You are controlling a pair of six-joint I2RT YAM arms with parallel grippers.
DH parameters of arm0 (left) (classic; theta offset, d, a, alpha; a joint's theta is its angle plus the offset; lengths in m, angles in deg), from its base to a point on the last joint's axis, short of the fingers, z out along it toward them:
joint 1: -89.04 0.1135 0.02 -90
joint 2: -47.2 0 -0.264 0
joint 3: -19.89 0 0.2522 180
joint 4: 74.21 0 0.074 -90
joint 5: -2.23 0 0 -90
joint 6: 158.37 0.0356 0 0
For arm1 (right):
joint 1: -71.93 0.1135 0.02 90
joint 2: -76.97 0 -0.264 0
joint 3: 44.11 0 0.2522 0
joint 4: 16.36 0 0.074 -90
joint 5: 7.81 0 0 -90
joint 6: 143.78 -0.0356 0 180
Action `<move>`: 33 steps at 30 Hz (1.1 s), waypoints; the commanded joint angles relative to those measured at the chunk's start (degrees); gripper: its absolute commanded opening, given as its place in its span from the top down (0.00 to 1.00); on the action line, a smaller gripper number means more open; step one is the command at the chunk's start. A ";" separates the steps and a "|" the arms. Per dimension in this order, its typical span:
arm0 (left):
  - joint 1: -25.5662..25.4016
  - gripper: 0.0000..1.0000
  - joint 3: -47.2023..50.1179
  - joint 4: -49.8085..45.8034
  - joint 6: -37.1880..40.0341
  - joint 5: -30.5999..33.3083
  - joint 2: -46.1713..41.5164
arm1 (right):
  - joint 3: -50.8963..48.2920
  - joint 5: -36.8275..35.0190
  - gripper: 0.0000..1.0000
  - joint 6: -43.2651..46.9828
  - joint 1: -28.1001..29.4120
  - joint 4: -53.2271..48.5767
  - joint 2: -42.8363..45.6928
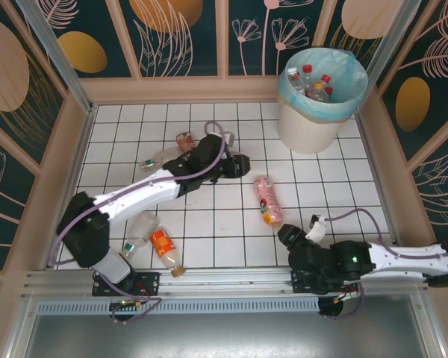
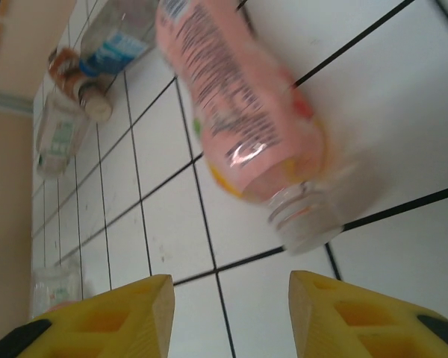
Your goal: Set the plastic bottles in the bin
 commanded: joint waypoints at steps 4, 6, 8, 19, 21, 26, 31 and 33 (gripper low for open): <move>-2.97 0.41 -14.24 -0.69 5.11 -3.60 15.28 | 1.54 -0.93 0.53 -0.55 -4.98 -10.17 4.40; -3.33 0.41 -18.85 -1.66 6.10 -5.15 19.79 | 1.55 -0.22 0.51 -0.45 -5.64 -10.02 4.12; -3.40 0.40 -23.64 -3.54 7.01 -6.35 24.43 | 1.72 0.10 0.50 -0.30 -5.90 -9.81 4.00; -3.42 0.39 -30.28 -8.07 9.43 -7.64 33.76 | 2.64 6.45 0.44 13.30 -13.07 2.71 -0.74; -3.38 0.39 -29.33 -8.24 9.44 -7.46 34.18 | 1.34 11.59 0.43 19.14 -18.38 7.97 -2.58; -3.36 0.39 -25.04 -7.14 8.76 -6.42 33.41 | -4.39 31.57 0.43 32.26 -35.08 23.86 -8.71; -3.38 0.39 -22.20 -6.84 8.56 -4.48 32.22 | -7.33 36.86 0.42 36.57 -40.36 29.88 -12.73; -3.34 0.38 -21.18 -6.69 8.48 -3.65 31.72 | -7.49 37.18 0.39 37.56 -40.73 30.45 -13.26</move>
